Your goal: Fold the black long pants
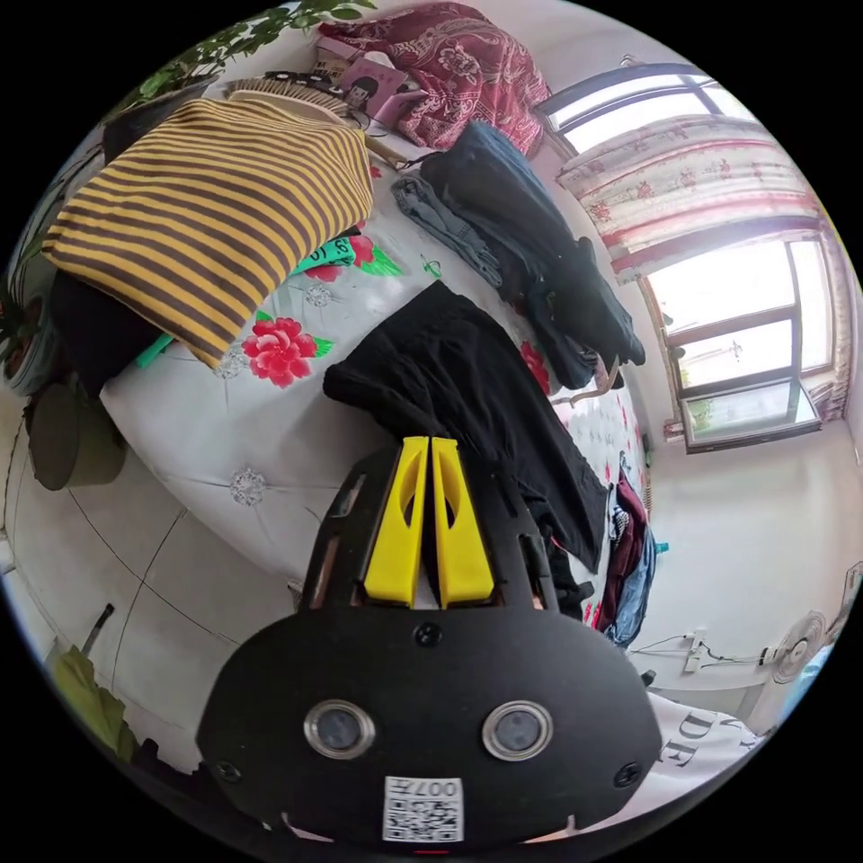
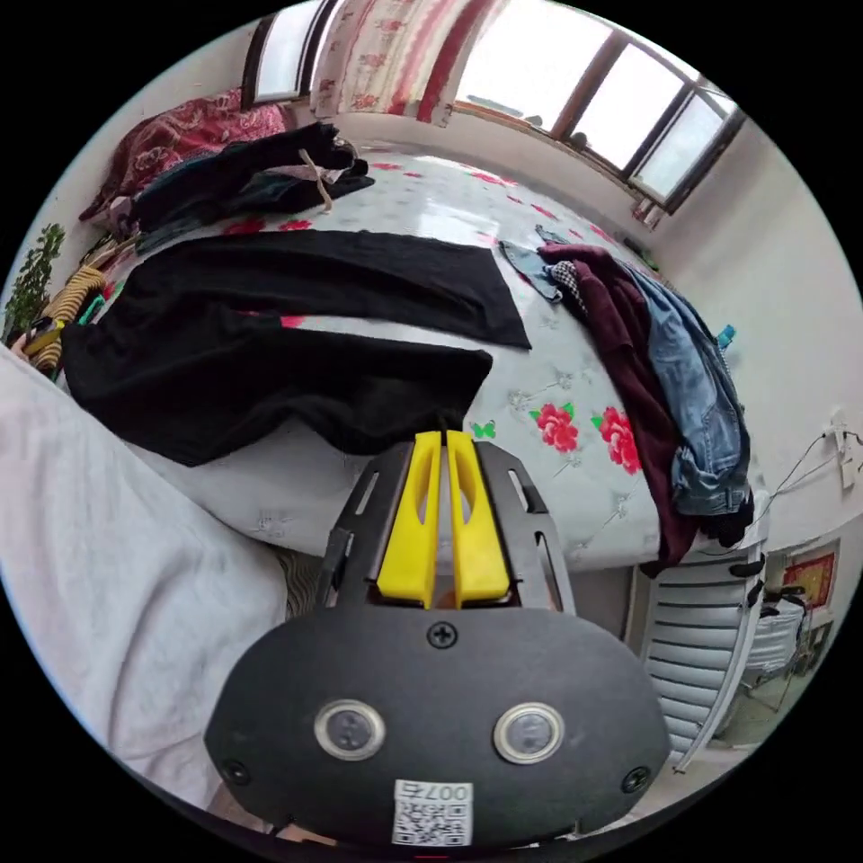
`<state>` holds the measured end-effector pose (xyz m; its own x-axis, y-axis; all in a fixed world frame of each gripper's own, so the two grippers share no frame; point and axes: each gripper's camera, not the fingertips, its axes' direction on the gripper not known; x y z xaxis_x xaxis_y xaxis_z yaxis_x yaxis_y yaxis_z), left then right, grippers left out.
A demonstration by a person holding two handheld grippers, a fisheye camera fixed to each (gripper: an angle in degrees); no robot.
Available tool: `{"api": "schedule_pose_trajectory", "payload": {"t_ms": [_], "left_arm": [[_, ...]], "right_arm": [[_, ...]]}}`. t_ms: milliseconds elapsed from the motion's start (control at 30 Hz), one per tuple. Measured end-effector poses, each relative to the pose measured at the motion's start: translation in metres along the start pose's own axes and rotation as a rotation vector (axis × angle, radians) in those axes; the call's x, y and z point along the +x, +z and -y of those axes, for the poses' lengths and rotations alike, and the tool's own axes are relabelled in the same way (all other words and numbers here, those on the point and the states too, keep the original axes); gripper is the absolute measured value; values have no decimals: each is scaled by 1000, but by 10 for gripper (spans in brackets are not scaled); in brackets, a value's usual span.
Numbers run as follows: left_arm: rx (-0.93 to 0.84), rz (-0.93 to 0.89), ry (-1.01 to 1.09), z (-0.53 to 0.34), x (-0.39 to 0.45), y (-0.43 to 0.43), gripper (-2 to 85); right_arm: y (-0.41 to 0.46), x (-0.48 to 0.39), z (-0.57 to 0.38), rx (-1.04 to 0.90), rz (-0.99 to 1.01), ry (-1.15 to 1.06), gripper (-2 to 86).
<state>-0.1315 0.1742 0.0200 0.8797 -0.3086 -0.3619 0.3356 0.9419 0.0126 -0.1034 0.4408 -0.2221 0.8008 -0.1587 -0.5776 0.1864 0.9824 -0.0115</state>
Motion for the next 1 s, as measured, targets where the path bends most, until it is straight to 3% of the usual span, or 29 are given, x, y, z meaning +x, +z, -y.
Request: {"api": "schedule_pose_trajectory", "payload": {"t_ms": [200,333,467,633,800,1000], "left_arm": [[37,-164,68,3,9,-38,-10],[-14,-174,13,-10,-12,-32,-10],[27,-309,-3,-28,-19,-51,-10],[26,-234,71,-23,3,-76,-10],[44,-266,17,-5,20,-56,-10],[32,-242,23,54,72,-15,-9]], "right_arm": [[-124,119,-28,371,89,296,-2],[-92,130,-46,157,103,324,-2],[-126,140,-64,329,126,391,-2],[-121,162,-57,329,173,423,-2],[-99,177,-37,323,230,500,-2],[-65,189,49,272,225,462,-2]]}}
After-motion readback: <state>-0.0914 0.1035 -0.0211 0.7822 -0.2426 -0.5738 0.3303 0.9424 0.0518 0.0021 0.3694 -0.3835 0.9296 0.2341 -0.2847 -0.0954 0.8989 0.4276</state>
